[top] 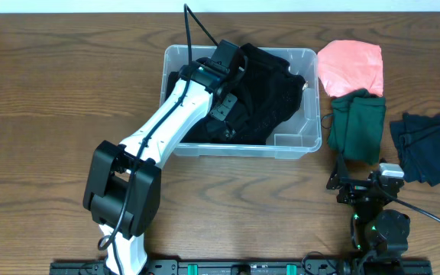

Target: Pack container

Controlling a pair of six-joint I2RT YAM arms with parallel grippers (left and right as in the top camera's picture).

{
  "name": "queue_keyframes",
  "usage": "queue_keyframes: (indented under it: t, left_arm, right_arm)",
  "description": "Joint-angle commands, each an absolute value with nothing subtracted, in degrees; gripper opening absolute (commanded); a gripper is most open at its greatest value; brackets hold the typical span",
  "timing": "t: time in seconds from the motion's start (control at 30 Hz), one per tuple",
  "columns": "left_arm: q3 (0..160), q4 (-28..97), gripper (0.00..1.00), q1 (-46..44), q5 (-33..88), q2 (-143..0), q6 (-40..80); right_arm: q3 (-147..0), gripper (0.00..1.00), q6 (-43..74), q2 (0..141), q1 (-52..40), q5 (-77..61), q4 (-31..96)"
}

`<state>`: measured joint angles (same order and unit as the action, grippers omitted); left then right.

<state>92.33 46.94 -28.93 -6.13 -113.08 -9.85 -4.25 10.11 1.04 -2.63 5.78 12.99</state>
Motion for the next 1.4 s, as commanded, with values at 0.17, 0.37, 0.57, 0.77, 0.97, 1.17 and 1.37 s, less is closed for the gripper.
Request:
queue_keyframes:
  t: [0.17, 0.37, 0.57, 0.77, 0.97, 1.17, 1.37]
  left_arm:
    - [93.0, 49.4, 0.50, -26.7, -16.3, -110.6, -7.1]
    - [94.1, 45.7, 0.70, -20.3, -19.4, -99.6, -6.7]
    - [94.1, 44.8, 0.75, -11.1, -19.3, -88.7, -5.0]
    - [94.1, 46.3, 0.78, -2.1, -19.1, -84.3, 1.3]
    - [94.0, 49.7, 0.98, 4.2, -19.1, -84.2, 5.3]
    - [94.0, 50.3, 0.98, 6.4, -19.1, -84.2, 5.2]
    - [94.0, 50.3, 0.98, 6.4, -19.1, -84.2, 5.2]
  right_arm:
    - [-4.1, 0.99, 10.7, 0.8, -2.0, 5.6, 13.1]
    - [-4.1, 0.99, 10.7, 0.8, -2.0, 5.6, 13.1]
    - [-4.1, 0.99, 10.7, 0.8, -2.0, 5.6, 13.1]
    - [-4.1, 0.99, 10.7, 0.8, -2.0, 5.6, 13.1]
    - [-4.1, 0.99, 10.7, 0.8, -2.0, 5.6, 13.1]
    - [-4.1, 0.99, 10.7, 0.8, -2.0, 6.0, 13.1]
    - [-4.1, 0.99, 15.5, 0.8, -2.0, 3.5, 10.9]
